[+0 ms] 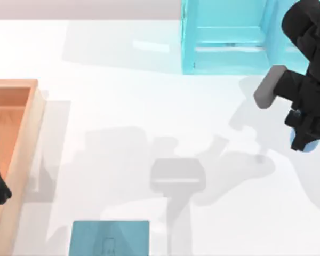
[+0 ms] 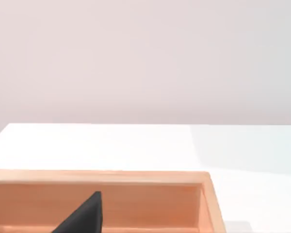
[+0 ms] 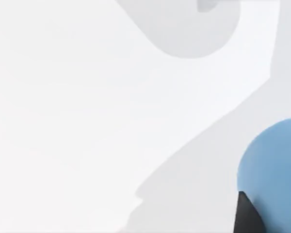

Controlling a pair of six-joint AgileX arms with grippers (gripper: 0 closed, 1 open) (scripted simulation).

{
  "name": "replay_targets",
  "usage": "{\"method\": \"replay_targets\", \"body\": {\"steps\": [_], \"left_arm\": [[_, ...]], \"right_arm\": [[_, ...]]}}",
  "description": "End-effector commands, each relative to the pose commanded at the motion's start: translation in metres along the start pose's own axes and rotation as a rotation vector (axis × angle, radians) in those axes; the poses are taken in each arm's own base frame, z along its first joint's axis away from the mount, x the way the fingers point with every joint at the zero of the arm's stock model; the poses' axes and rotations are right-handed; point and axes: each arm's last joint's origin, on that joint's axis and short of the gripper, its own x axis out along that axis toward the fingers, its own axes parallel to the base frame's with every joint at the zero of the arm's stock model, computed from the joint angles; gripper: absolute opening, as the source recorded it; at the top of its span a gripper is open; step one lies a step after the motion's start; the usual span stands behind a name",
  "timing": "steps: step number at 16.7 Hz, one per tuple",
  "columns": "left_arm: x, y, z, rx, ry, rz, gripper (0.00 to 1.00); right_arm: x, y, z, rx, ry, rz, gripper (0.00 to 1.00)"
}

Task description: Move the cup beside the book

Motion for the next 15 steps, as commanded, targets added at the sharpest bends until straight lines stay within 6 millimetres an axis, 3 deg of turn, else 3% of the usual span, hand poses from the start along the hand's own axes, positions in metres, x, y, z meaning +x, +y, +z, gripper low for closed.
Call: {"method": "replay_targets", "body": {"steps": [8,15], "left_arm": [[0.0,0.0,0.0,0.0,0.0,0.0,1.0],[0.0,0.0,0.0,0.0,0.0,0.0,1.0]], "right_arm": [[-0.02,0.098,0.086,0.484,0.005,-0.031,0.0],[-0.037,0.189,0.118,0.86,-0.041,-0.043,0.0]]}}
